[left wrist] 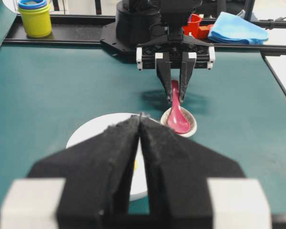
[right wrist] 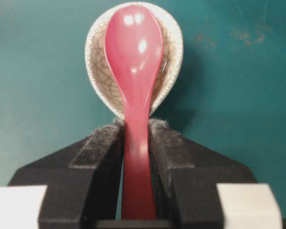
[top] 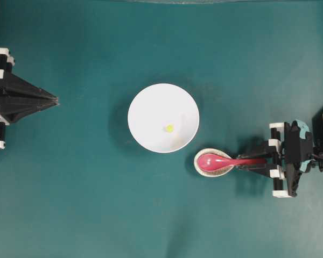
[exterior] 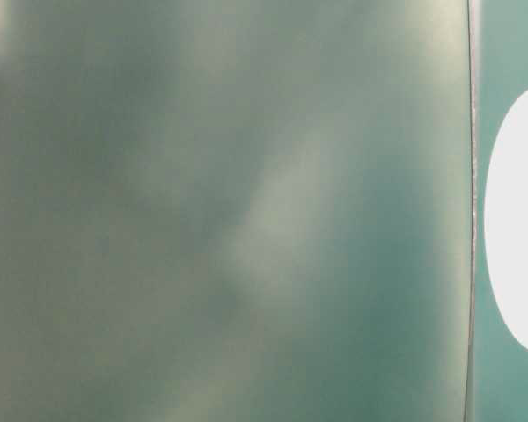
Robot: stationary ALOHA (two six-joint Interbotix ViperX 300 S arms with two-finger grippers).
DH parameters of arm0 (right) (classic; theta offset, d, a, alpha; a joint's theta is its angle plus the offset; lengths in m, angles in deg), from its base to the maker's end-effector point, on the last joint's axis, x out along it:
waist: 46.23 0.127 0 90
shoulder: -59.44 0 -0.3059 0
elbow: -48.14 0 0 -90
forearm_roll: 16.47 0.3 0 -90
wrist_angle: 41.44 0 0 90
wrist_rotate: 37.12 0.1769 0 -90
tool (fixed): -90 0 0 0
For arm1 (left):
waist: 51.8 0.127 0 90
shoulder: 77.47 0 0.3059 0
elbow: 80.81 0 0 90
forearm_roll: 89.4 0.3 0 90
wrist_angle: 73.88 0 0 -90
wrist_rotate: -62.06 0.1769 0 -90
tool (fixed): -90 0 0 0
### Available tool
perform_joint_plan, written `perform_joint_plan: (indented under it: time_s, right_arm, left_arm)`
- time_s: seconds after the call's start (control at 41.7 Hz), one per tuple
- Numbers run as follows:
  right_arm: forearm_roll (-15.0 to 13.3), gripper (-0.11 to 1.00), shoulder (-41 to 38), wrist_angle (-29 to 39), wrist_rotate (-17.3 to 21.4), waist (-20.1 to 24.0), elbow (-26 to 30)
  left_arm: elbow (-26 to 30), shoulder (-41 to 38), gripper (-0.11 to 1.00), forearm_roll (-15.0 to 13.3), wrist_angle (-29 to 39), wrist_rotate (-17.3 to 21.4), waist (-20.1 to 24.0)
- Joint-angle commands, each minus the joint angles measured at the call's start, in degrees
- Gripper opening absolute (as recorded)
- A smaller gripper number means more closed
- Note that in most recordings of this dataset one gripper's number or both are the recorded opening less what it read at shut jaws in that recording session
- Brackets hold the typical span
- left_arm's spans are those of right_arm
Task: Scoop the yellow hexagonal prism block from the bowl with a spoon using the right arm.
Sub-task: 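Lift the spoon and carry it over the white bowl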
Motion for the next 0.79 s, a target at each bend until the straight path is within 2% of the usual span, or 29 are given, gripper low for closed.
perform_joint_plan:
  time_s: [0.0, 0.216, 0.455, 0.599, 0.767]
  right_arm:
    - [0.1, 0.24, 0.8, -0.3, 0.0, 0.3, 0.6]
    - [0.1, 0.24, 5.6, 1.2, 0.0, 0.3, 0.9]
    - [0.1, 0.24, 16.4, 9.3, -0.7, -1.7, 1.2]
    - [0.0, 0.24, 23.5, 16.5, -2.8, -5.3, 2.2]
    - [0.0, 0.24, 32.1, 30.0, -8.0, -13.7, 5.6]
  left_arm:
    - [1.7, -0.4, 0.09, 0.2, -0.3, 0.0, 0.0]
    - [1.6, -0.4, 0.09, 0.2, -0.3, 0.0, 0.0]
    - [1.6, -0.4, 0.09, 0.2, -0.3, 0.0, 0.0]
    - [1.7, -0.4, 0.09, 0.2, -0.3, 0.0, 0.1]
    - [1.6, -0.4, 0.09, 0.2, -0.3, 0.3, 0.0]
